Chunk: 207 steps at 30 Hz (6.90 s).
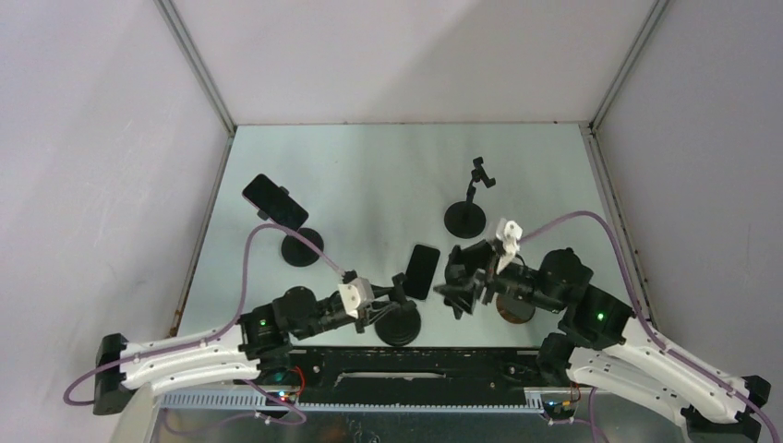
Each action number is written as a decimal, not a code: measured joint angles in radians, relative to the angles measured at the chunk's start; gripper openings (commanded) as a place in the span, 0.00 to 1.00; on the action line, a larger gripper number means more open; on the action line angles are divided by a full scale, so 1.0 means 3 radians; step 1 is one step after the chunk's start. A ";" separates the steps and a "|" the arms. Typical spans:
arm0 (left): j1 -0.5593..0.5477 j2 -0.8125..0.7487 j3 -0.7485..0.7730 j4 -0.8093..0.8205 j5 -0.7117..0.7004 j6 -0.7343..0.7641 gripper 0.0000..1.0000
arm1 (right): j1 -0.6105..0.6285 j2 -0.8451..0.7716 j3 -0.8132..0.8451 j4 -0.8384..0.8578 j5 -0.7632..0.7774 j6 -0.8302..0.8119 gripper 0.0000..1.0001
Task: Remove the phone from the phone stand
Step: Adjust the phone at the center of the board, then place the phone at the center of the board, then place the phone stand at the center of the board.
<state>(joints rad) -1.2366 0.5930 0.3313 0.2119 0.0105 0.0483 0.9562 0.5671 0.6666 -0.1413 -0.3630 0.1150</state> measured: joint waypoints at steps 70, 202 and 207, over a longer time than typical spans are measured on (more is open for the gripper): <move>0.0000 -0.0642 0.0866 -0.2541 -0.1745 -0.0688 0.00 | -0.1101 0.3491 0.0717 -0.1371 0.1865 0.1957 0.00; 0.2148 0.1760 0.2790 -0.0779 -0.0469 -0.0188 1.00 | 0.0493 0.0104 -0.0219 -0.1746 0.2853 0.1980 0.93; 0.2148 0.0623 0.2574 -0.1606 -0.0871 -0.0441 1.00 | 0.0493 0.0849 0.0277 -0.1339 0.2542 0.1485 0.94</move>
<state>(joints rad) -0.5922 0.7799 1.1034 -0.2699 -0.2508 -0.0841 1.1042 0.8219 0.7498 -0.5430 0.3996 0.5606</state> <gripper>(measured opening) 0.996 0.933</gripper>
